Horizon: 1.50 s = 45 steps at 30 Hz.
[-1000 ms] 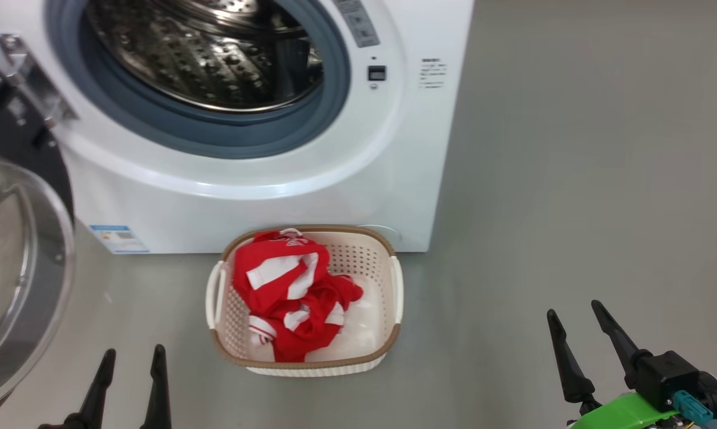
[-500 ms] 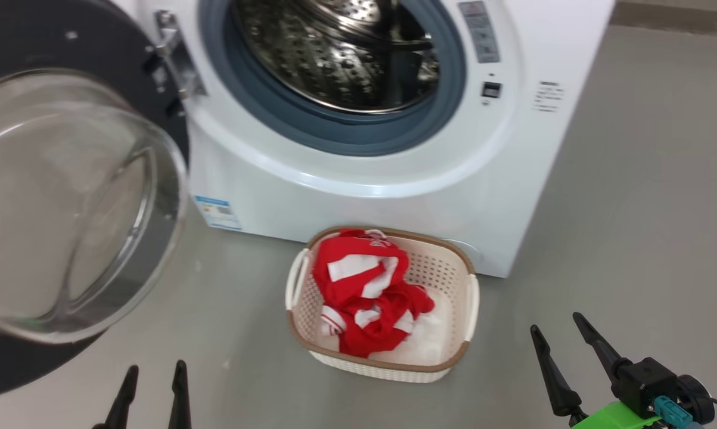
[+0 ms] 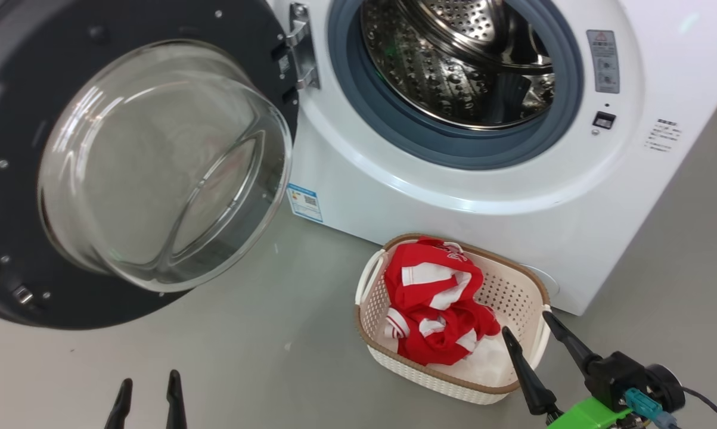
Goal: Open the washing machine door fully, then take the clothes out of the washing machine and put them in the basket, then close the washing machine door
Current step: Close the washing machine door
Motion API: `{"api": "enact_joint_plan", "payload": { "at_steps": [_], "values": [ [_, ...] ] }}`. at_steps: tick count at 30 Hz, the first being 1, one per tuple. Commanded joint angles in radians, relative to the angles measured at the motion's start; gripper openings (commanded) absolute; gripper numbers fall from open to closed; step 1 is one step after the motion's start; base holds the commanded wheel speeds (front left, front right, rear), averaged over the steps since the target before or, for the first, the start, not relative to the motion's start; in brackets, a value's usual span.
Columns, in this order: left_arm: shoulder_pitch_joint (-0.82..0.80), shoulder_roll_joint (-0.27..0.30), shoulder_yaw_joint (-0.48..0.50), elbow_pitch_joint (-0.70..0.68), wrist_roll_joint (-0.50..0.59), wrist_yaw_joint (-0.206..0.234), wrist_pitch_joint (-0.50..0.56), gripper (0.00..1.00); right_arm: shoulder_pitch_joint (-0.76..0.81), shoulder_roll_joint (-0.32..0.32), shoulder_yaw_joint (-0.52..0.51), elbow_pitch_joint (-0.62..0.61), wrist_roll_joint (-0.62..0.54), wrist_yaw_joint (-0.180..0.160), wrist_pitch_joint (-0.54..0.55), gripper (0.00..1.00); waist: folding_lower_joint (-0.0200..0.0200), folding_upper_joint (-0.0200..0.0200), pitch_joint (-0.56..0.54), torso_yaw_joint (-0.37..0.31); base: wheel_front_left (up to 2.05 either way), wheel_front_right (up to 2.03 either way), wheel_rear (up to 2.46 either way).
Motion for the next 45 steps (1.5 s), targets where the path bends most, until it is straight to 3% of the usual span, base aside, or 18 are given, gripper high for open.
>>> {"api": "enact_joint_plan", "payload": {
  "at_steps": [1, 7, 16, 17, 18, 19, 23, 31, 38, 45],
  "values": [
    [-0.005, 0.009, 0.036, -0.039, -0.016, 0.015, -0.006, 1.0, -0.057, -0.019, 0.041, -0.009, 0.017, 0.005, -0.006, 1.0, 0.0, 0.0, 0.006, 0.026, 0.0, 0.0, 0.0],
    [0.016, 0.009, 0.046, -0.068, -0.039, 0.041, -0.006, 1.0, -0.102, -0.029, 0.082, 0.02, 0.03, 0.005, -0.006, 1.0, 0.0, 0.0, 0.013, 0.035, 0.0, 0.0, 0.0],
    [0.025, 0.009, 0.052, -0.094, -0.051, 0.046, -0.006, 1.0, -0.117, -0.033, 0.097, 0.034, 0.042, 0.005, -0.006, 1.0, 0.0, 0.0, 0.014, 0.035, 0.0, 0.0, 0.0],
    [0.022, 0.009, 0.055, -0.099, -0.051, 0.045, -0.006, 0.45, -0.116, -0.033, 0.096, 0.034, 0.044, 0.005, -0.006, 1.0, 0.0, 0.0, 0.013, 0.035, 0.0, 0.0, 0.0],
    [0.019, 0.009, 0.06, -0.104, -0.052, 0.042, -0.006, 0.25, -0.114, -0.033, 0.094, 0.034, 0.045, 0.005, -0.006, 1.0, 0.0, 0.0, 0.012, 0.034, 0.0, 0.0, 0.0],
    [0.015, 0.009, 0.066, -0.112, -0.052, 0.038, -0.006, 0.0, -0.112, -0.032, 0.09, 0.033, 0.046, 0.005, -0.006, 1.0, 0.0, 0.0, 0.012, 0.033, 0.0, 0.0, 0.0],
    [-0.012, 0.009, 0.104, -0.161, -0.052, 0.014, -0.006, 0.0, -0.098, -0.026, 0.076, 0.027, 0.045, 0.005, -0.006, 1.0, 0.0, 0.0, 0.011, 0.031, 0.0, 0.0, 0.0],
    [-0.161, 0.034, 0.266, -0.299, -0.016, -0.091, -0.006, 0.0, -0.073, -0.015, 0.058, 0.017, 0.036, 0.005, -0.006, 1.0, 0.0, 0.0, 0.015, 0.029, 0.0, 0.0, 0.0],
    [-0.38, 0.182, 0.399, -0.313, -0.06, -0.125, -0.006, 0.0, -0.064, -0.004, 0.038, 0.003, 0.025, 0.005, -0.006, 1.0, 0.0, 0.0, 0.023, 0.025, 0.0, 0.0, 0.0],
    [-0.625, 0.36, 0.422, -0.11, -0.232, -0.131, -0.006, 0.0, -0.046, 0.005, 0.013, -0.01, 0.014, 0.005, -0.006, 1.0, 0.0, 0.0, 0.037, 0.024, 0.0, 0.0, 0.0]
  ]
}}
